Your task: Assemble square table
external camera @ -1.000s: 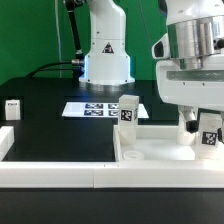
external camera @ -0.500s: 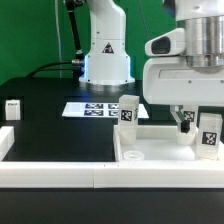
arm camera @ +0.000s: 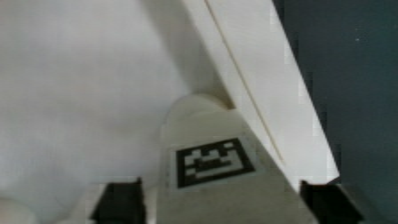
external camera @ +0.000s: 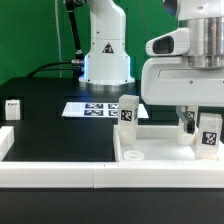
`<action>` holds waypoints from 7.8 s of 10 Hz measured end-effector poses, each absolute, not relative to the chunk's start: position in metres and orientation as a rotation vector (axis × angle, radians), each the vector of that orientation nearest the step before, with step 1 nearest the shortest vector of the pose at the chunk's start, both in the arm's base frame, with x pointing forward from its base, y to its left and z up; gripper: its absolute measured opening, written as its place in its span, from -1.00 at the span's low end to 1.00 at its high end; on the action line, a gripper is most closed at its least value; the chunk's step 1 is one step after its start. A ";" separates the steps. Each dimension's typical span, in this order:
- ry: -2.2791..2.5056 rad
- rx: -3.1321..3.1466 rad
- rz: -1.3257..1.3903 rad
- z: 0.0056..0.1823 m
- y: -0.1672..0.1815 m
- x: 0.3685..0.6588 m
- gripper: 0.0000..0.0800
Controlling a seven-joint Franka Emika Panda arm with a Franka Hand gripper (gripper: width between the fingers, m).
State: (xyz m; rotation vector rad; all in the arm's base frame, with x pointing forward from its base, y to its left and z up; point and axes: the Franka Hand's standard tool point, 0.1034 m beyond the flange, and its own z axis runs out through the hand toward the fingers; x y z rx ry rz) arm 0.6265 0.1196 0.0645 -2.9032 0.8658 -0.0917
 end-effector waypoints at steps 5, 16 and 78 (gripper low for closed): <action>1.448 -2.628 -0.102 0.065 0.118 0.625 -0.28; 2.403 -1.667 0.133 0.064 0.119 0.625 -0.27; 2.098 -1.969 0.035 0.115 0.070 0.611 0.62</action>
Offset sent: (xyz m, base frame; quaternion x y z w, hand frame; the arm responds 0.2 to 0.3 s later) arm -0.0345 -0.0211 -0.0178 -0.0114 0.0571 0.2649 0.9625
